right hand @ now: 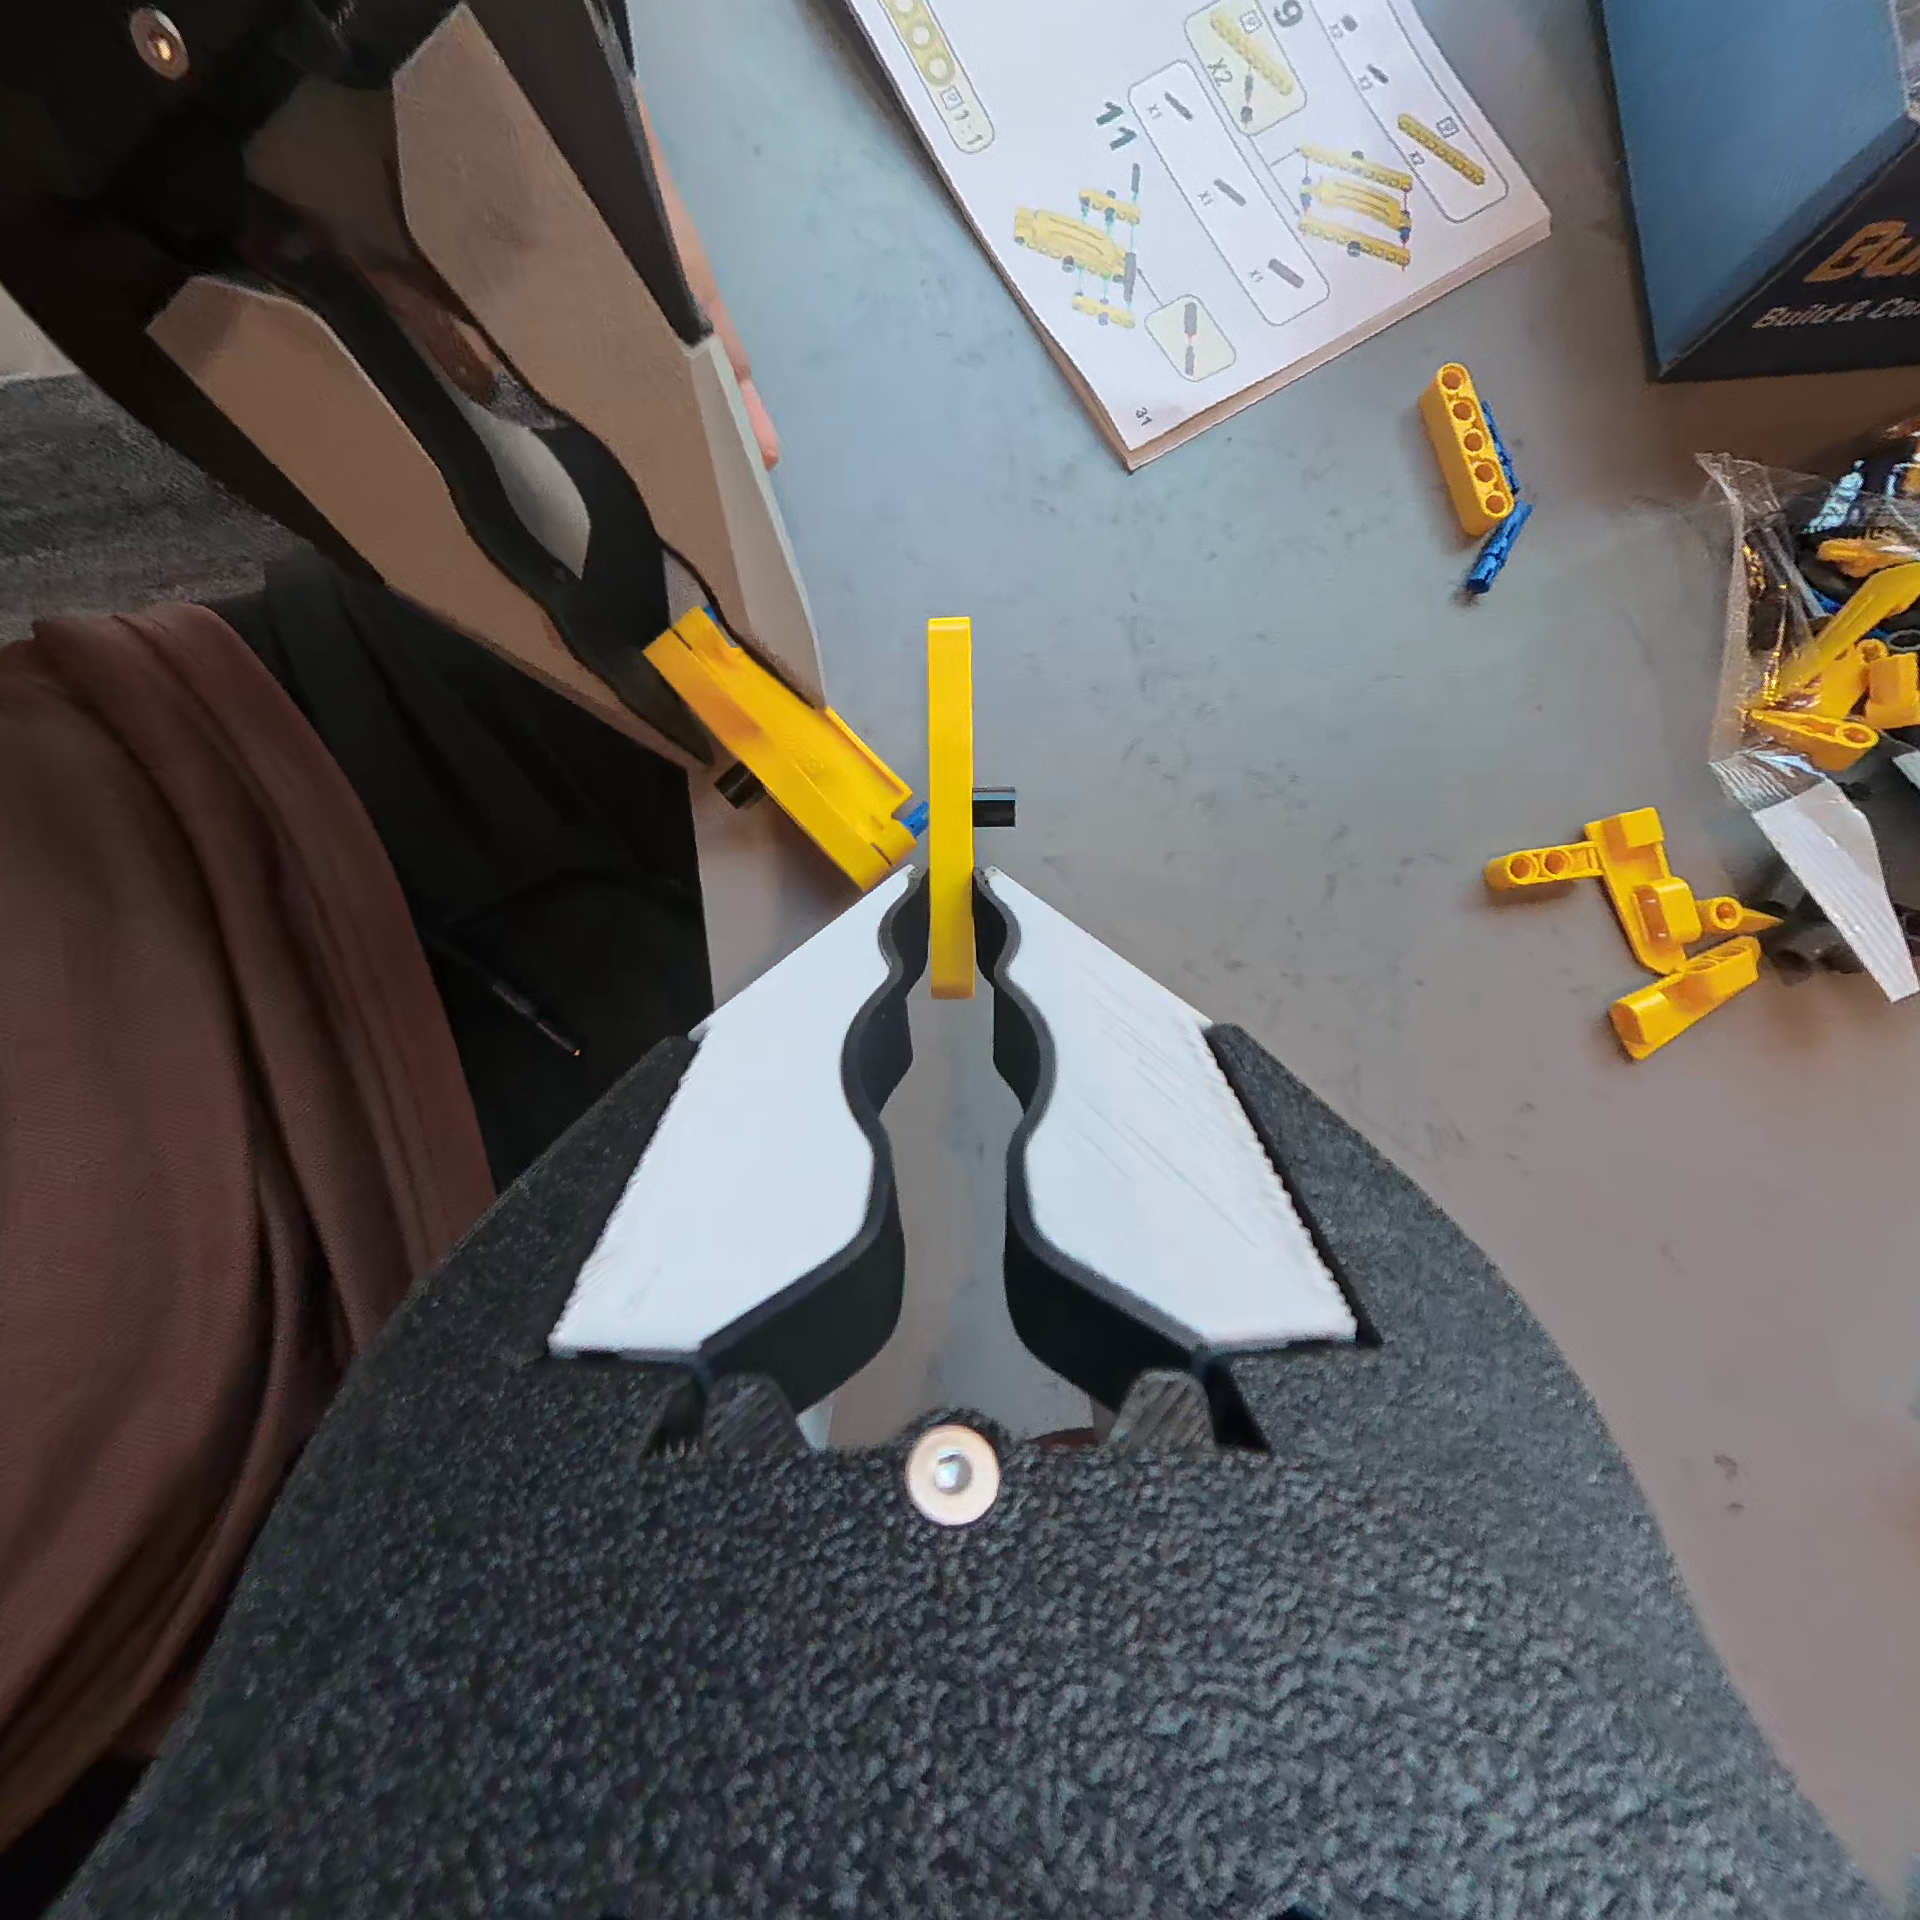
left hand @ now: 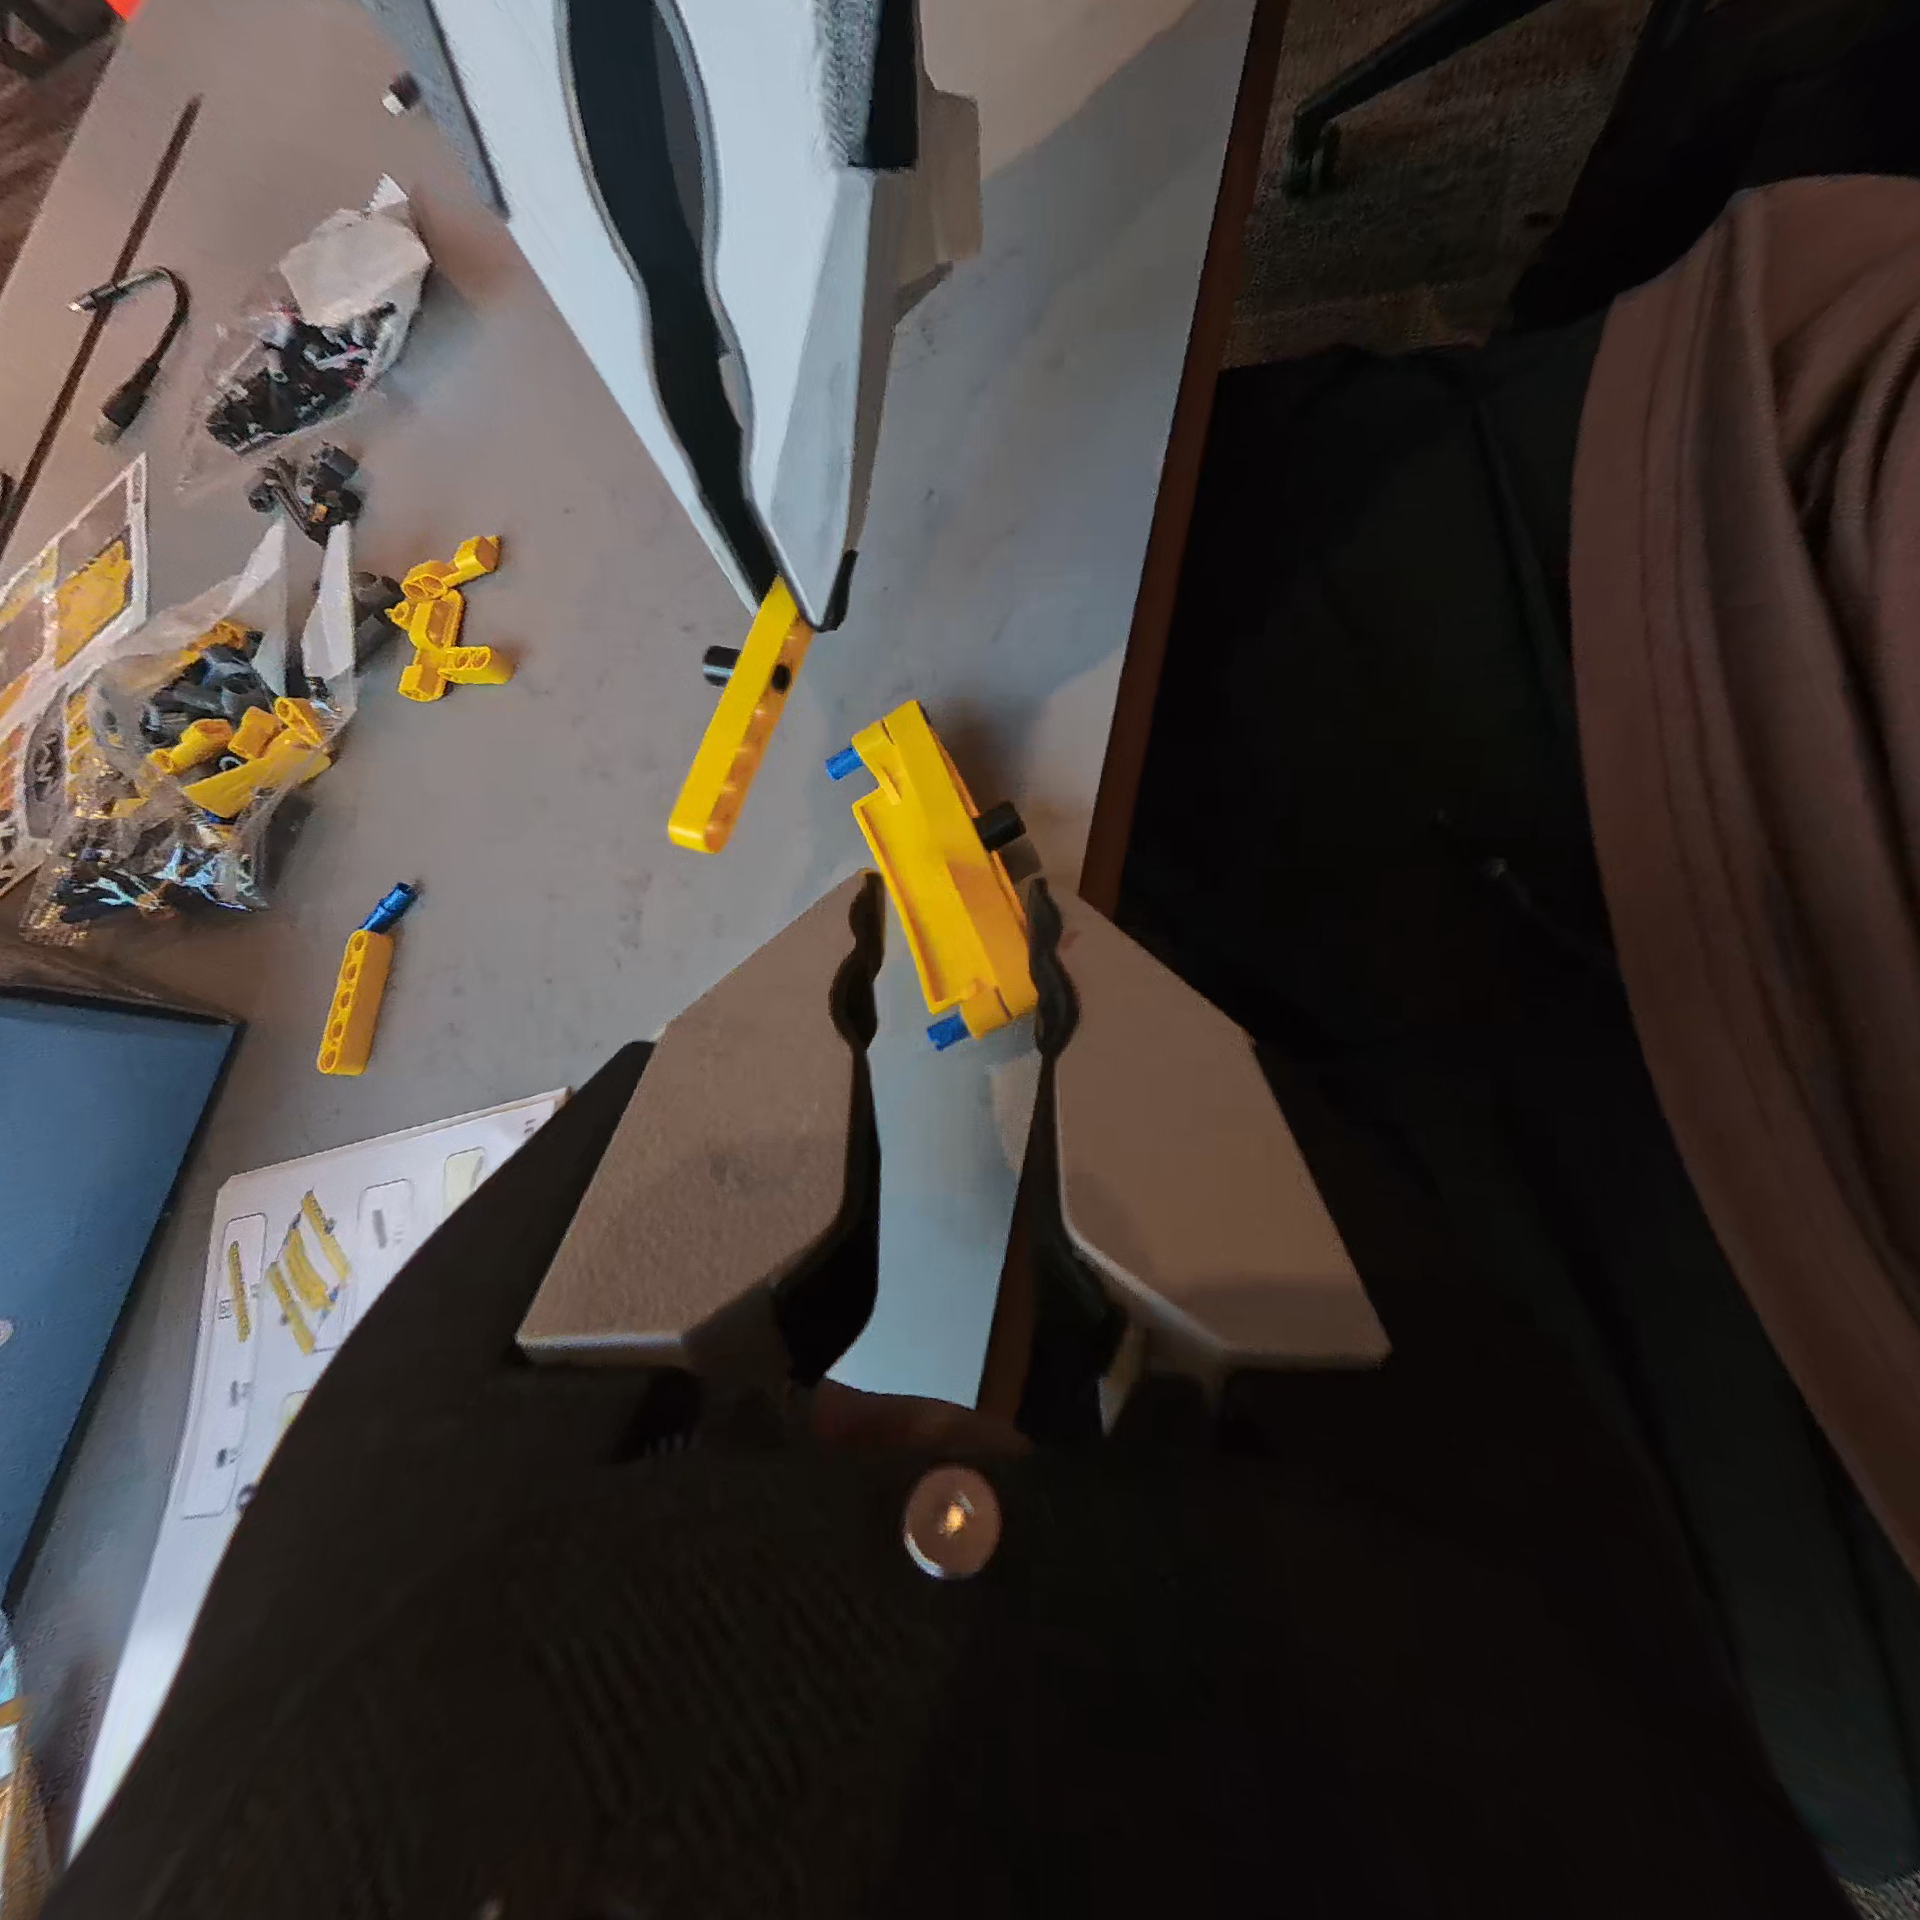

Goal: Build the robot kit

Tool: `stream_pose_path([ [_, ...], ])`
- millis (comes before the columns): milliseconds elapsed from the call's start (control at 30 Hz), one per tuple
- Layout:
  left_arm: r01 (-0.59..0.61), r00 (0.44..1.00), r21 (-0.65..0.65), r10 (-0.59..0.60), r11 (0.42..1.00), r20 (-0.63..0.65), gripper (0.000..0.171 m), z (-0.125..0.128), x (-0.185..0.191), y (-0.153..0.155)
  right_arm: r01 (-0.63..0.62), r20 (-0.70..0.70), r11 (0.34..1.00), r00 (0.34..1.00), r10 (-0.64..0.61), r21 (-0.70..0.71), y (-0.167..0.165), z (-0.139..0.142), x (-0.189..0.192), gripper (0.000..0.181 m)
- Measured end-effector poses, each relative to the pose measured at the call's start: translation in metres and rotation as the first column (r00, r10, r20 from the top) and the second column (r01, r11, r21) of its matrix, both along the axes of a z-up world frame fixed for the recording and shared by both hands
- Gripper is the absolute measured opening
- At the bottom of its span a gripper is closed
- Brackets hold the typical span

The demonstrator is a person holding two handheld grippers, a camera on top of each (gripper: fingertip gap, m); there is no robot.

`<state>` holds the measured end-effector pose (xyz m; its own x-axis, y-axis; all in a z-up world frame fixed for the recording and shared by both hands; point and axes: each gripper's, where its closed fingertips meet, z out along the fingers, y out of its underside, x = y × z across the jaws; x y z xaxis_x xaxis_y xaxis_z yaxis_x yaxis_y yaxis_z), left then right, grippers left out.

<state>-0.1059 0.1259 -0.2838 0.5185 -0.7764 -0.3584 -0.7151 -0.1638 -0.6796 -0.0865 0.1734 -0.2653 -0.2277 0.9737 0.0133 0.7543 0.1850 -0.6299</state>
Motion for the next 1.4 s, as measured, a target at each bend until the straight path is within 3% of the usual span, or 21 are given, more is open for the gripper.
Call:
stream_pose_path([
  [333, -0.116, 0.983, 0.060, 0.106, 0.991, 0.148, 0.030, 0.047, -0.026, 0.002, -0.105, -0.032, 0.991, 0.994, 0.108, 0.088, -0.014, 0.006, -0.005, 0.008],
  [467, -0.125, 0.989, 0.042, 0.122, 0.991, 0.079, 0.030, 0.033, -0.020, 0.007, -0.153, -0.050, 0.982, 0.986, 0.159, 0.110, -0.023, 0.007, -0.009, 0.008],
  [567, -0.114, 0.991, 0.037, 0.111, 0.993, 0.080, 0.009, 0.027, -0.016, 0.008, -0.191, -0.076, 0.974, 0.977, 0.201, 0.125, -0.030, 0.009, -0.011, 0.008],
  [800, -0.105, 0.986, 0.055, 0.096, 0.993, 0.139, 0.006, 0.035, -0.010, 0.009, -0.177, -0.067, 0.974, 0.980, 0.188, 0.139, -0.027, 0.005, -0.013, 0.008],
  [1067, -0.109, 0.985, 0.030, 0.104, 0.994, 0.135, 0.004, 0.029, -0.012, 0.012, -0.165, -0.083, 0.980, 0.981, 0.175, 0.114, -0.026, 0.004, -0.014, 0.008],
  [1167, -0.138, 0.978, -0.007, 0.137, 0.990, 0.154, 0.004, 0.024, -0.016, 0.015, -0.173, -0.081, 0.982, 0.980, 0.180, 0.082, -0.025, 0.001, -0.012, 0.030],
  [1400, -0.223, 0.960, -0.087, 0.234, 0.971, 0.152, 0.000, 0.015, -0.030, 0.020, -0.194, -0.098, 0.981, 0.976, 0.193, 0.000, -0.019, -0.012, -0.005, 0.046],
])
